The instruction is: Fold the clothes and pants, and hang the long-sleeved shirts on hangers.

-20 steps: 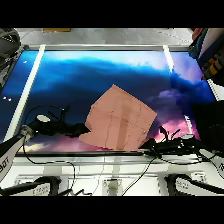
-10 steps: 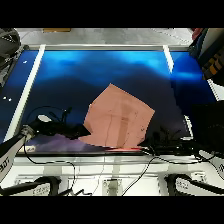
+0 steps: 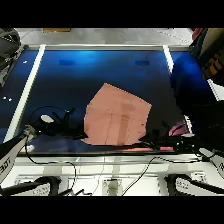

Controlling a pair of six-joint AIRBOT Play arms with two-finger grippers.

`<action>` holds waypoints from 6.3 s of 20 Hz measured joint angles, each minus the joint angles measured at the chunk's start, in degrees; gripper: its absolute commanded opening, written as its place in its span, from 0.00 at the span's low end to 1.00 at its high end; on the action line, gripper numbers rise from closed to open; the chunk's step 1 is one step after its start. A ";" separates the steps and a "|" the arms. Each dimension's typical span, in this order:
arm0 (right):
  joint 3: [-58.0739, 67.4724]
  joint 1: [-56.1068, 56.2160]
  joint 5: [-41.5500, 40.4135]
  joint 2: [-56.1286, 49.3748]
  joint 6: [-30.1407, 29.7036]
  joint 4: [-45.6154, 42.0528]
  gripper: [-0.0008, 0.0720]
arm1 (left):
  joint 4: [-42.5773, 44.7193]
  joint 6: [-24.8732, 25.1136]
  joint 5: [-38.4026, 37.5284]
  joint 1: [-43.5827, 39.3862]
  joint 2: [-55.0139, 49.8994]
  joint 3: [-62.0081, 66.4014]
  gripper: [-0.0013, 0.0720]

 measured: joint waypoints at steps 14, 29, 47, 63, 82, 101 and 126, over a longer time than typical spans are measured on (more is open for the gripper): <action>10.29 -0.09 0.70 -2.89 17.14 -13.79 0.60 | 0.22 0.00 0.68 -0.07 0.00 0.00 0.03; 10.47 6.43 2.03 -10.60 -1.55 1.99 0.36 | 0.20 0.02 0.68 -0.07 0.00 0.02 0.03; 27.85 6.93 9.31 5.60 0.63 -4.98 0.03 | 0.00 0.00 0.20 0.85 9.94 10.47 0.02; 57.92 7.08 12.41 32.17 14.34 -3.76 0.03 | -10.75 -0.66 18.95 1.31 48.94 24.11 0.02; 39.87 18.73 -18.14 6.84 28.09 -9.99 0.03 | 1.86 -24.55 19.65 -6.82 7.61 21.77 0.02; 39.63 11.98 -12.50 1.99 29.22 -38.60 0.71 | -0.52 -25.70 2.21 -18.03 3.32 12.96 0.80; 69.00 6.38 11.52 -33.90 23.67 -30.47 0.84 | 2.05 -25.46 10.88 -14.78 3.06 12.35 0.80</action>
